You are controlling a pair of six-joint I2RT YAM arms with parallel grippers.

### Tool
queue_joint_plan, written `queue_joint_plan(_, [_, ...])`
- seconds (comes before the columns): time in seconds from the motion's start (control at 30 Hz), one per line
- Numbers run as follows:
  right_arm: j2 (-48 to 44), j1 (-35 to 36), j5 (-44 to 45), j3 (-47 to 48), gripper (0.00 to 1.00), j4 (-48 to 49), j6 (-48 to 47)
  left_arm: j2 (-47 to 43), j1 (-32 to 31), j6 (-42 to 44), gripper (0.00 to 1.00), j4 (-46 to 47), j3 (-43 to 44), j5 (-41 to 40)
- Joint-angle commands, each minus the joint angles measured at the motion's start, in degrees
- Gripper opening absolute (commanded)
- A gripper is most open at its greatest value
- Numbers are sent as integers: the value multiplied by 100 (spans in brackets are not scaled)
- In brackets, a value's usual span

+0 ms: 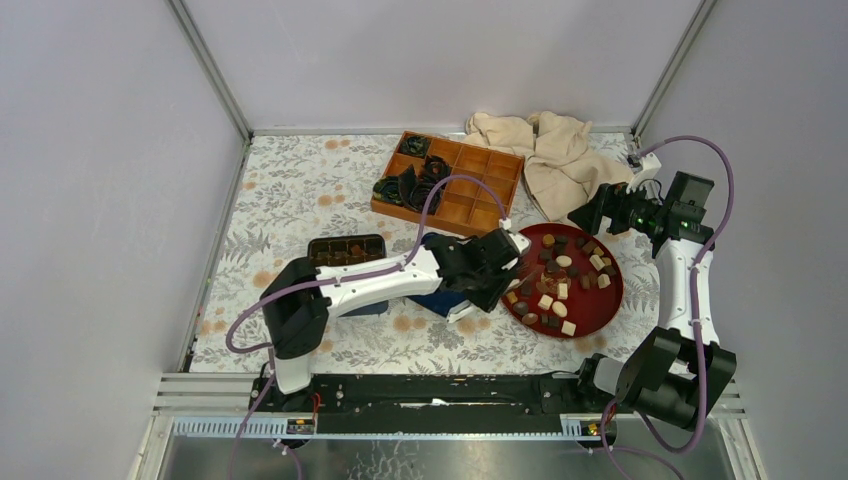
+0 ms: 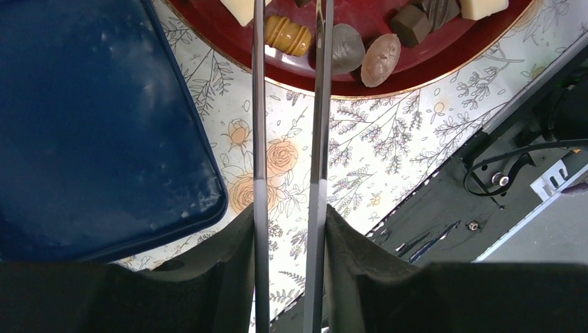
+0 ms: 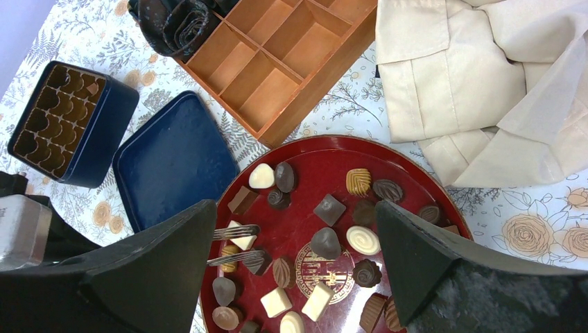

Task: Pack the chocolate
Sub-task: Pick up the fake chocolate from the plate.

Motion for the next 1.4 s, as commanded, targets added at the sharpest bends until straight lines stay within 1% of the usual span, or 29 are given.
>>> queue_joint_plan(0.0, [5, -6, -102, 69, 92, 6, -93, 155, -30, 21, 42, -195, 312, -34])
queue_joint_plan(0.4, [-3, -5, -99, 69, 92, -3, -93, 423, -121, 31, 48, -499, 572, -34])
queue_joint_plan(1.27, [-3, -5, -126, 78, 92, -11, -93, 173, -354, -164, 47, -533, 730, -29])
queue_joint_plan(1.37, [-3, -5, -133, 78, 92, -11, -93, 250, -368, -204, 47, -627, 747, -271])
